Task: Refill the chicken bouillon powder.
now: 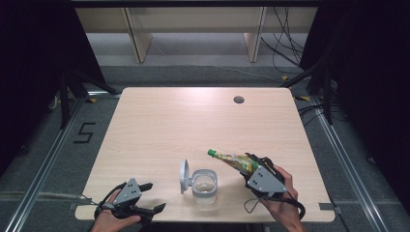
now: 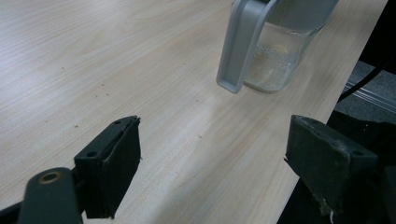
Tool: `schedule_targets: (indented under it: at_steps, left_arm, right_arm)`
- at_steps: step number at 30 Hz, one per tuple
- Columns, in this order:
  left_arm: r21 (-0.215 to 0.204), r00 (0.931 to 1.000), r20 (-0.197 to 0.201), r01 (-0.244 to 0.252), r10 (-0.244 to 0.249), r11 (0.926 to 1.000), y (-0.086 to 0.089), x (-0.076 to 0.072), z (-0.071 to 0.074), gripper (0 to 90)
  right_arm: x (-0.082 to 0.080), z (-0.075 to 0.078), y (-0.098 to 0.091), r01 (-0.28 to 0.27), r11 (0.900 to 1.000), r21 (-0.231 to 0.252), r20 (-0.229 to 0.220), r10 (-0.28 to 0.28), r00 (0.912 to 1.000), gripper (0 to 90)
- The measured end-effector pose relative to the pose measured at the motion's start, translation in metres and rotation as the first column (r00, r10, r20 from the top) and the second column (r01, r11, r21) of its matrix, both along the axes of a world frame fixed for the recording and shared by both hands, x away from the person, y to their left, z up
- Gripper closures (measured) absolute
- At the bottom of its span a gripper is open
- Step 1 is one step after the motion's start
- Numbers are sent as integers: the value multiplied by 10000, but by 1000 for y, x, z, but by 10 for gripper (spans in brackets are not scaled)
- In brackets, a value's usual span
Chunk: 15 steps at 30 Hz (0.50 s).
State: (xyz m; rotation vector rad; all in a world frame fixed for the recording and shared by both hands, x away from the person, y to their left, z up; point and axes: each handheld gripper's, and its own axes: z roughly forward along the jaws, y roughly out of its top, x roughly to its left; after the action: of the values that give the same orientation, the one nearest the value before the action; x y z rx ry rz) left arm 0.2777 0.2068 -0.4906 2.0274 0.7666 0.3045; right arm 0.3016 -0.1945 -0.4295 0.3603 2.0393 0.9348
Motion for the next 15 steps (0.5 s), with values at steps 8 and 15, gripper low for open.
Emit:
schedule_targets:
  at_steps: [8,15]
  left_arm:
    - [-93,10000,54,-36,37,10000,-2,0,-2,174]
    - [113,10000,55,52,-52,9999,0,0,-1,174]
  right_arm:
    - [-15,6,11,-4,9742,-2256,768,182,9969,524]
    - [-23,12,21,-193,9417,-3358,1430,712,9872,525]
